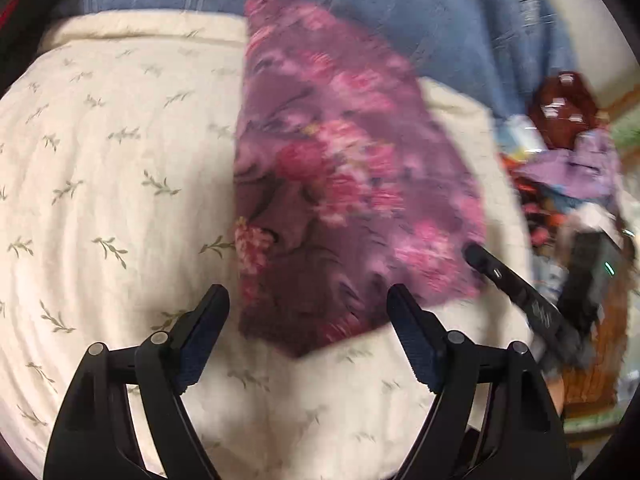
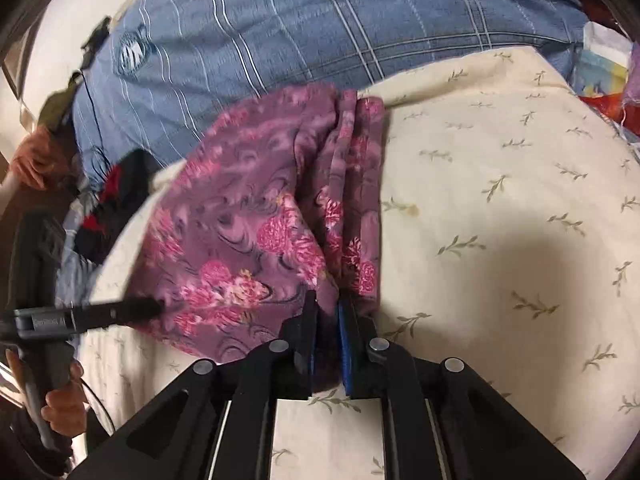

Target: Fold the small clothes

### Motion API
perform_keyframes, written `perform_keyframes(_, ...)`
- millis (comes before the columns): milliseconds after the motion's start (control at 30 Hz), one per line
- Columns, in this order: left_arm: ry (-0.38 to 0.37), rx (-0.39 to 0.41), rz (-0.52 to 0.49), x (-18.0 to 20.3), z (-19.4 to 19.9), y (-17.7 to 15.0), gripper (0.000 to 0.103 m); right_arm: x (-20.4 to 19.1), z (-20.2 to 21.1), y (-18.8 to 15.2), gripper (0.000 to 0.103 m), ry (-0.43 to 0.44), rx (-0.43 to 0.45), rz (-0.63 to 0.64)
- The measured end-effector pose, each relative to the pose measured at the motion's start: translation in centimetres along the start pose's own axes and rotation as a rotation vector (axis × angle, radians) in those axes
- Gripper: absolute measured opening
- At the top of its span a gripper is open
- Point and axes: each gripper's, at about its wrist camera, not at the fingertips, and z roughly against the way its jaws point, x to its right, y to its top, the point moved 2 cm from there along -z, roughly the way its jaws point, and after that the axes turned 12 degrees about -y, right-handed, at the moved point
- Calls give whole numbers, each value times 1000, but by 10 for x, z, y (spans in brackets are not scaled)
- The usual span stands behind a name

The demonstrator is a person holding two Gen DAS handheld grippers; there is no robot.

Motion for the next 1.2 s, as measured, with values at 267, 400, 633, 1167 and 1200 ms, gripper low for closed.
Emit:
perform_keyframes(267,69,102,37,-23,18,84,81,30,-4,76,48,163,71,-264)
perform_keyframes(400,64,69,116,-36,-14,102,81,19,-62,98,48,155,-15,-315)
perform_keyframes(633,59,67,67,-33,-46,86,85,-5,-65,112,5,26,49,-88)
perform_keyframes(1167,-165,27,146,-34,-40,78,87,21,-56,54,63,384,-54,-207)
perform_keyframes(1200,-144,29,145,-28,-43,80,83,14,-55,55,58,327,-41,-158)
